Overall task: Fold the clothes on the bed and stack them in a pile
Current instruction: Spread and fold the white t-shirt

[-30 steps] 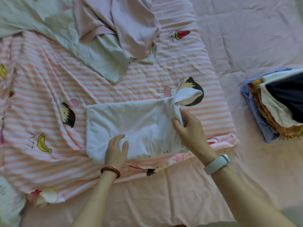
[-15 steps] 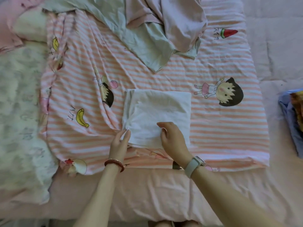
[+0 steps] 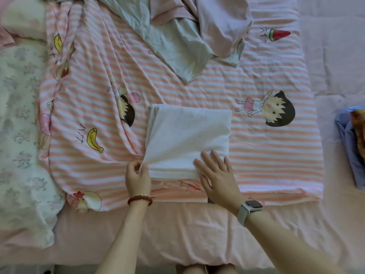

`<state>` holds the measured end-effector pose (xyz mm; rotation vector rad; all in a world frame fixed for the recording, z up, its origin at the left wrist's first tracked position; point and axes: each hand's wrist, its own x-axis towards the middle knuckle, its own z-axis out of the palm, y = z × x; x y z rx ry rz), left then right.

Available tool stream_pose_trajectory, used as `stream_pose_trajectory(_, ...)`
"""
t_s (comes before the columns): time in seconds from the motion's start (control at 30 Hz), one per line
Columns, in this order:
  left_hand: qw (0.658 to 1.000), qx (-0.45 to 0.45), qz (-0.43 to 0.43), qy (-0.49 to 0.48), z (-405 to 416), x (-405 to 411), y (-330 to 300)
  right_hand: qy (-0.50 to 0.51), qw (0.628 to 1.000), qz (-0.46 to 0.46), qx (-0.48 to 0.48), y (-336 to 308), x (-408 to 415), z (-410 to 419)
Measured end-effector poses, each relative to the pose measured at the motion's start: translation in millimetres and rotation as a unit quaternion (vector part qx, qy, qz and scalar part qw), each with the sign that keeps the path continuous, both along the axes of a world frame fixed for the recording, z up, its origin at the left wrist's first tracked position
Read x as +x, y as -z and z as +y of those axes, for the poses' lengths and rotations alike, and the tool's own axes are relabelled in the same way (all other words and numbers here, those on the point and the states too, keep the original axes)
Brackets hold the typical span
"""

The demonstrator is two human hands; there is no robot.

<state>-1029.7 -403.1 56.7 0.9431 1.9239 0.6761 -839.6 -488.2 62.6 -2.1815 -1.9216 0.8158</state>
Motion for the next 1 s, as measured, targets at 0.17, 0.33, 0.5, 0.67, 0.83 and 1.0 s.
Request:
stream_pose_trajectory(0.17,0.992,0.032,0.072,0.103,40,8,-2,0.116,0.987,-0.021,0.112,-9,8,18)
stream_pose_trajectory(0.33,0.962,0.076,0.129,0.229,105,48,2,0.131,0.989,-0.053,0.031,5,15,46)
stream_pose_trajectory(0.5,0.954,0.043,0.199,0.222,132,71,15,0.107,0.992,-0.061,-0.017,21,10,55)
stream_pose_trajectory(0.67,0.960,0.164,0.160,0.160,126,61,17,0.094,0.994,-0.058,-0.023,28,4,48)
stream_pose_trajectory(0.83,0.984,0.063,0.093,0.134,136,54,28,0.082,0.992,-0.068,-0.061,34,2,45)
stream_pose_trajectory(1.0,0.982,-0.068,-0.164,0.060,131,50,12,0.092,0.992,-0.063,-0.063,36,3,46)
